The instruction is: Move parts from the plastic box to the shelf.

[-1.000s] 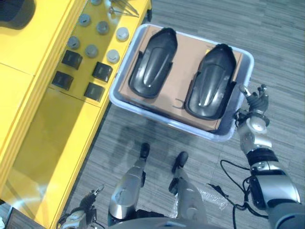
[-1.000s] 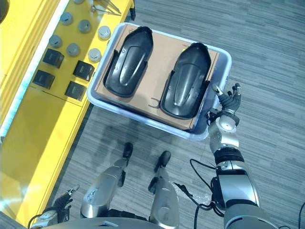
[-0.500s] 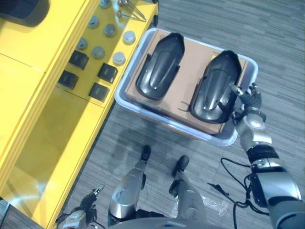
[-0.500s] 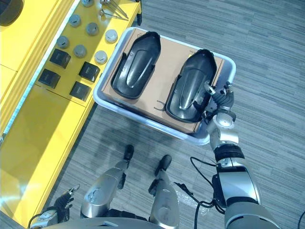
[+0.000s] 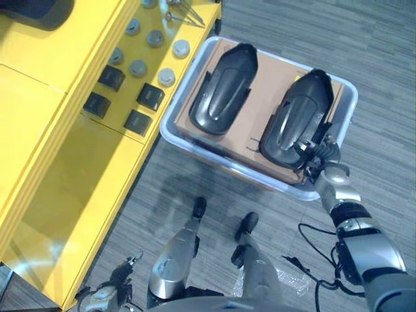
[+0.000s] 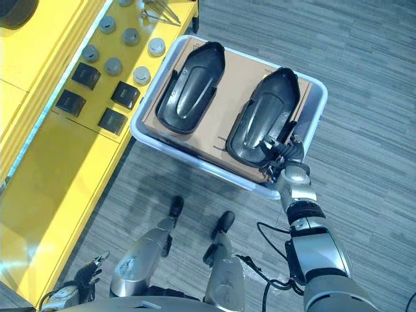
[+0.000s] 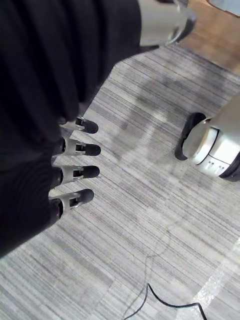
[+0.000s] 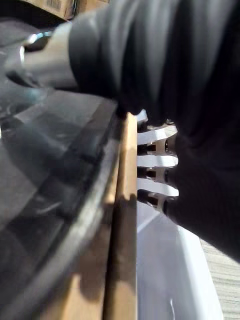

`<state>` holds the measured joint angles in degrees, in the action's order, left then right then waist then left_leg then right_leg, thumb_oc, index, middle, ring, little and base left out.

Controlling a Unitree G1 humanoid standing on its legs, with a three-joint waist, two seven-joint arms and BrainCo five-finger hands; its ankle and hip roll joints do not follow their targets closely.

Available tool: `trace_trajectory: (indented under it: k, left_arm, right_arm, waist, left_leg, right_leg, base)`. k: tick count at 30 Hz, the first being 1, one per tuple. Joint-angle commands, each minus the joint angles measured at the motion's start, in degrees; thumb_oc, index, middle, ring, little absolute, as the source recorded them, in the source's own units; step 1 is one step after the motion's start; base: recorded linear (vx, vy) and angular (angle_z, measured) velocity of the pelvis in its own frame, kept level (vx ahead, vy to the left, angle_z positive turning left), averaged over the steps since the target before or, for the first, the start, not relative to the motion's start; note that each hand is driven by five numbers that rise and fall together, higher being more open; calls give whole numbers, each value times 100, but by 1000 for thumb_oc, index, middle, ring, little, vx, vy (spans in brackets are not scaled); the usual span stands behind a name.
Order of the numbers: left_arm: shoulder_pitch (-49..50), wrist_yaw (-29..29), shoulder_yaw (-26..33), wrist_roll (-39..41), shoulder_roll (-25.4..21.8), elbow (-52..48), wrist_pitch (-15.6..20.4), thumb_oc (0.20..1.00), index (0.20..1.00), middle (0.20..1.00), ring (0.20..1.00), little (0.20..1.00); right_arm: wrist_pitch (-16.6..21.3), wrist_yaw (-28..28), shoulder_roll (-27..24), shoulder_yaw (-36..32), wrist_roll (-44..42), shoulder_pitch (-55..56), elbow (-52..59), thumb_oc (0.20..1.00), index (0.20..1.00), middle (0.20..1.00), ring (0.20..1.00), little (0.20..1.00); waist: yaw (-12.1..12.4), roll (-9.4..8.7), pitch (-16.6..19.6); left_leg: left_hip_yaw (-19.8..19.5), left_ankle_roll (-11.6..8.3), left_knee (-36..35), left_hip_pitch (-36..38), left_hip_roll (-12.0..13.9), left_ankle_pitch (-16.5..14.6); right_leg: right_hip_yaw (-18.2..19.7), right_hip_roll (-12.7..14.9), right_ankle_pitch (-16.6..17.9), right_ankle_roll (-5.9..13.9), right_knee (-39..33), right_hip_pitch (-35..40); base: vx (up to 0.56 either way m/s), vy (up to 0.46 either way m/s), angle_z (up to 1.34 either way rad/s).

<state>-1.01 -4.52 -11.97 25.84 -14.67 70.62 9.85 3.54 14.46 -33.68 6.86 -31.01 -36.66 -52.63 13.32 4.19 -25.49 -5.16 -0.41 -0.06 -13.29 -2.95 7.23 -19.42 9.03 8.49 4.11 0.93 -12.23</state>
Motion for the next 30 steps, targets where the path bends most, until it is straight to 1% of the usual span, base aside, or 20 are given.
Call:
trace_trajectory:
  k: [1, 2, 3, 4, 5, 6, 10, 13, 20, 23, 24, 25, 26, 27, 28, 30]
  left_arm:
    - [108, -21, -214, 129, -216, 161, -39, 1000, 1000, 1000, 1000, 1000]
    - [91, -31, -215, 137, -226, 157, -32, 1000, 1000, 1000, 1000, 1000]
    - [88, -35, -227, 159, -228, 153, -24, 1000, 1000, 1000, 1000, 1000]
    - [74, -43, -231, 173, -228, 150, -22, 1000, 1000, 1000, 1000, 1000]
    - [69, -50, -236, 171, -234, 147, -13, 1000, 1000, 1000, 1000, 1000]
    - [60, -68, -245, 175, -246, 140, 3, 1000, 1000, 1000, 1000, 1000]
    - [43, -45, -271, 183, -243, 124, 22, 1000, 1000, 1000, 1000, 1000]
    - [23, -50, -312, 195, -234, 98, 47, 1000, 1000, 1000, 1000, 1000]
    - [4, -6, -326, 261, -212, 76, 96, 1000, 1000, 1000, 1000, 1000]
    - [31, -10, -333, 353, -197, 91, 233, 1000, 1000, 1000, 1000, 1000]
    - [47, -61, -318, 418, -186, 76, 362, 1000, 1000, 1000, 1000, 1000]
    - [46, -63, -314, 416, -186, 73, 373, 1000, 1000, 1000, 1000, 1000]
    - [38, -150, -283, 497, -187, 44, 515, 1000, 1000, 1000, 1000, 1000]
    - [34, -196, -265, 550, -183, 14, 579, 1000, 1000, 1000, 1000, 1000]
    - [16, -260, -196, 634, -194, -144, 594, 1000, 1000, 1000, 1000, 1000]
    - [4, -327, -148, 701, -209, -300, 619, 1000, 1000, 1000, 1000, 1000]
  right_arm:
    - [83, -82, -97, 354, 285, 152, 68, 1000, 1000, 1000, 1000, 1000]
    - [87, -55, -67, 389, 281, 153, 41, 1000, 1000, 1000, 1000, 1000]
    - [89, -51, -56, 405, 274, 151, 12, 909, 909, 909, 909, 909]
    - [75, -34, -35, 416, 260, 155, -39, 586, 586, 586, 586, 586]
    - [78, -11, -19, 420, 260, 166, -55, 460, 460, 460, 460, 460]
    - [99, 6, -5, 416, 253, 194, -95, 200, 200, 200, 200, 200]
    - [127, 23, 22, 401, 188, 218, -182, 200, 200, 200, 200, 200]
    - [233, -2, 36, 359, 143, 260, -296, 200, 200, 200, 200, 200]
    - [290, 56, 47, 285, 22, 325, -277, 200, 200, 200, 200, 200]
    - [424, 128, 74, 243, -137, 386, -264, 200, 200, 200, 200, 200]
    - [561, 170, 95, 185, -275, 441, -149, 200, 200, 200, 200, 200]
    - [553, 173, 98, 182, -275, 448, -126, 200, 200, 200, 200, 200]
    - [589, 170, 121, 157, -303, 496, 44, 200, 200, 200, 200, 200]
    - [610, 182, 146, 137, -277, 534, 142, 200, 200, 200, 200, 200]
    - [574, 230, 187, 119, -173, 629, 420, 200, 200, 200, 200, 200]
    - [575, 277, 218, 124, -49, 695, 631, 200, 200, 200, 200, 200]
  waist:
    - [113, -134, 223]
    - [121, -137, 207]
    - [123, -136, 200]
    - [126, -133, 193]
    - [127, -131, 185]
    - [128, -133, 172]
    - [134, -138, 168]
    - [130, -139, 185]
    - [101, -133, 234]
    - [93, -127, 267]
    - [70, -134, 334]
    - [66, -136, 340]
    - [38, -152, 388]
    - [22, -161, 414]
    - [-15, -185, 499]
    - [-44, -210, 563]
  left_leg:
    - [126, -83, 92, -517, 134, -174]
    - [129, -84, 95, -532, 134, -171]
    - [131, -84, 99, -539, 133, -171]
    - [130, -84, 108, -554, 125, -169]
    - [124, -83, 108, -557, 121, -171]
    - [117, -78, 120, -575, 113, -173]
    - [111, -72, 123, -582, 104, -176]
    - [117, -70, 114, -558, 103, -179]
    - [124, -70, 126, -517, 123, -184]
    - [127, -78, 114, -453, 134, -193]
    - [138, -88, 88, -353, 144, -209]
    - [140, -89, 86, -344, 146, -210]
    - [151, -92, 81, -289, 155, -223]
    - [158, -89, 86, -257, 155, -236]
    - [176, -94, 98, -154, 163, -276]
    - [205, -96, 106, -70, 172, -305]
  right_leg:
    - [299, 429, -589, 441, 498, -70]
    - [295, 428, -586, 444, 499, -79]
    - [292, 429, -585, 443, 501, -83]
    - [293, 430, -581, 445, 509, -97]
    - [293, 432, -579, 448, 511, -105]
    - [296, 431, -574, 451, 518, -122]
    - [297, 427, -571, 454, 520, -131]
    - [299, 429, -562, 459, 518, -119]
    - [319, 421, -586, 451, 557, -89]
    - [309, 410, -599, 447, 543, -20]
    - [300, 403, -604, 447, 502, 77]
    - [301, 402, -603, 447, 498, 85]
    - [310, 395, -602, 447, 474, 135]
    - [315, 392, -602, 447, 465, 161]
    - [334, 385, -604, 452, 437, 247]
    - [355, 373, -602, 455, 416, 318]
  base:
    - [0, 0, 0]
    - [0, 0, 0]
    - [0, 0, 0]
    - [0, 0, 0]
    - [0, 0, 0]
    - [0, 0, 0]
    - [0, 0, 0]
    - [0, 0, 0]
    - [0, 0, 0]
    - [0, 0, 0]
    - [0, 0, 0]
    - [0, 0, 0]
    - [0, 0, 0]
    - [24, -36, 1]
    - [37, -29, 1]
    - [53, -32, -2]
